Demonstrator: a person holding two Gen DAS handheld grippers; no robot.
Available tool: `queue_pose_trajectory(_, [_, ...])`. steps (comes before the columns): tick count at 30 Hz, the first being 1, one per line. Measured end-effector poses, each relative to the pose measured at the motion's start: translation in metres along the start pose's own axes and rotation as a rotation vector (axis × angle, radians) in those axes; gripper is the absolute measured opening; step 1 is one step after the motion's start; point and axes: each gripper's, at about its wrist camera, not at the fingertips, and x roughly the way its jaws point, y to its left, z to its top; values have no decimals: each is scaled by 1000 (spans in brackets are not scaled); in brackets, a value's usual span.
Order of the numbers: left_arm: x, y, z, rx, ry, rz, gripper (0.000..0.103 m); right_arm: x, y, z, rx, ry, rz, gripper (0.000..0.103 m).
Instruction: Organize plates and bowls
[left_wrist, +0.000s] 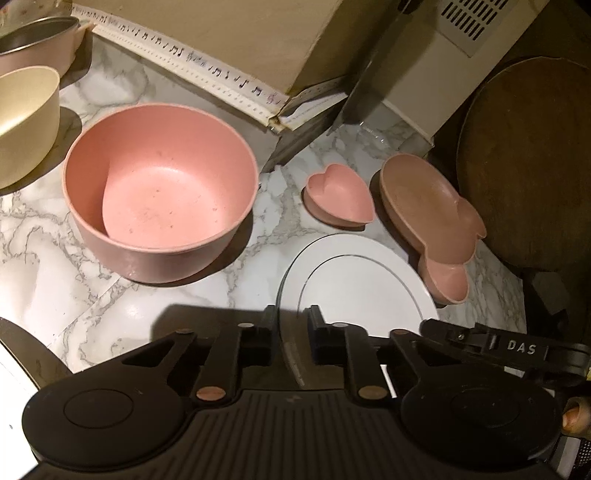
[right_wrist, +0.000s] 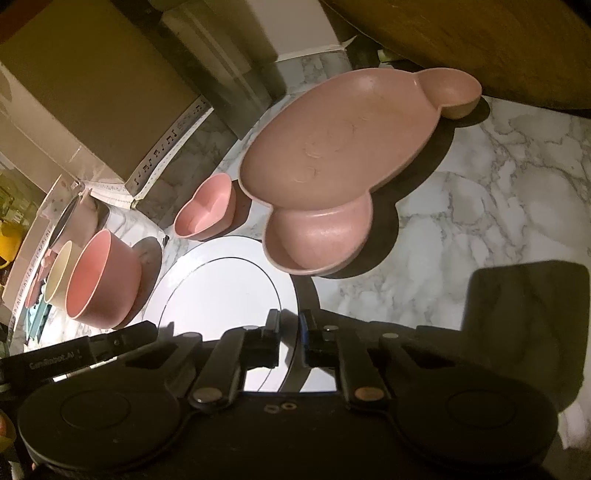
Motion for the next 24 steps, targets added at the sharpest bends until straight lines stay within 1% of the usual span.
queue_pose_trajectory(7, [-1,9,0,-22,19,-22,11,0,1,-1,8,4,9,8])
queue_pose_trajectory(15, [-9,12,-7,-25,23,-18,11,-4,5,-5,13,10,10,8])
queue_pose_trajectory(24, [-33,16,-14,-37,3,-14,11,-17,18,-8,0,7,22,7])
